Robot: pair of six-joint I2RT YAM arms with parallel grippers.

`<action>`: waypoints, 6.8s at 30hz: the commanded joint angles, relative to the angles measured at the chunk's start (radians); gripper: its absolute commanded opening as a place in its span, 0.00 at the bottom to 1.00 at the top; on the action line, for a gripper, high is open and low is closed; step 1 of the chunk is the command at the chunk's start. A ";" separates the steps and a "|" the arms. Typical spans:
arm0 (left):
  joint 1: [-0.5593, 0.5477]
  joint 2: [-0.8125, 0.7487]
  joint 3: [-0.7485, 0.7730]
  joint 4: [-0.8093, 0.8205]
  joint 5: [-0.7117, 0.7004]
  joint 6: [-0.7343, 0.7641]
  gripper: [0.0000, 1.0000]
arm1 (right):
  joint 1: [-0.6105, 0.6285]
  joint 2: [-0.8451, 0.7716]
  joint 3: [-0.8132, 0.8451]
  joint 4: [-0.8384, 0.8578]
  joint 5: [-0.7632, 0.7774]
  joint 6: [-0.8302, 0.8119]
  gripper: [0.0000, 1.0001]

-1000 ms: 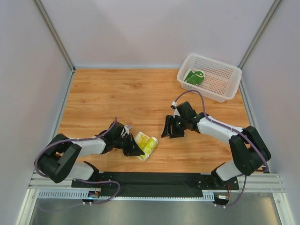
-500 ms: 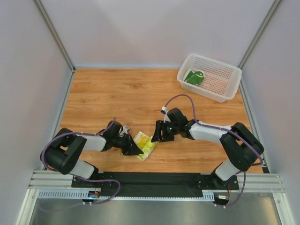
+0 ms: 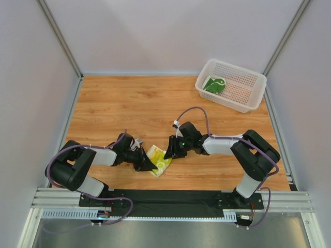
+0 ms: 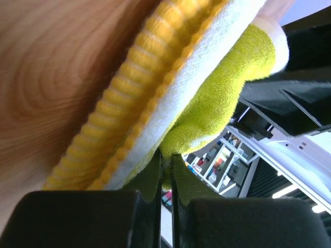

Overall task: Roll the towels
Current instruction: Roll the towel, then place the rolled towel into the container

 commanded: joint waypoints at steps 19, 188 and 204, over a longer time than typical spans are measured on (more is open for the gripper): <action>0.004 -0.300 0.212 -0.679 -0.428 0.345 0.27 | 0.012 0.082 0.244 -0.370 0.204 -0.084 0.15; 0.193 -0.047 -0.224 0.072 -0.006 0.005 0.00 | 0.135 0.195 -0.015 0.452 -0.018 0.060 0.58; 0.223 -0.149 -0.201 -0.041 0.011 0.087 0.23 | 0.156 0.280 -0.011 0.621 -0.011 0.138 0.00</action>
